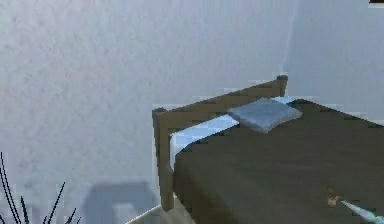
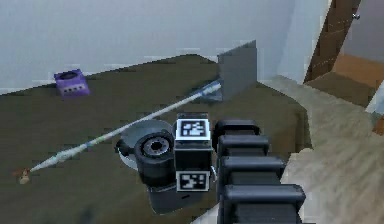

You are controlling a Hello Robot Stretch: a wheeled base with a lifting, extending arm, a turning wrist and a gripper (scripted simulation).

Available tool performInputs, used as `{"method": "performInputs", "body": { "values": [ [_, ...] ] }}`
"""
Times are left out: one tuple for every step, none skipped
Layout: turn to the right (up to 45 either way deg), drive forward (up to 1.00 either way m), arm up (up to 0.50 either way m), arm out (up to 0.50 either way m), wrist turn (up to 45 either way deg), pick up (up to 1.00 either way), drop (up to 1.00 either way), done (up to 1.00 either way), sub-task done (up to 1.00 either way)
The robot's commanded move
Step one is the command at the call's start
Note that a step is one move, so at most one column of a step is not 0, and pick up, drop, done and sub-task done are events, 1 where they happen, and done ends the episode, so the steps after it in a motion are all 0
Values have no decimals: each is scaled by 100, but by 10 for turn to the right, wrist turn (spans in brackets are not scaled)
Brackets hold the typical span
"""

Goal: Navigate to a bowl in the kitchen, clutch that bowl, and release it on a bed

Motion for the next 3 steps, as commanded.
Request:
{"method": "performInputs", "body": {
  "values": [
    [270,0,0,0,0,0,0,0,0],
    [-270,0,0,0,0,0,0,0,0],
    [240,0,0,0,0,0,0,0,0]
  ]
}}
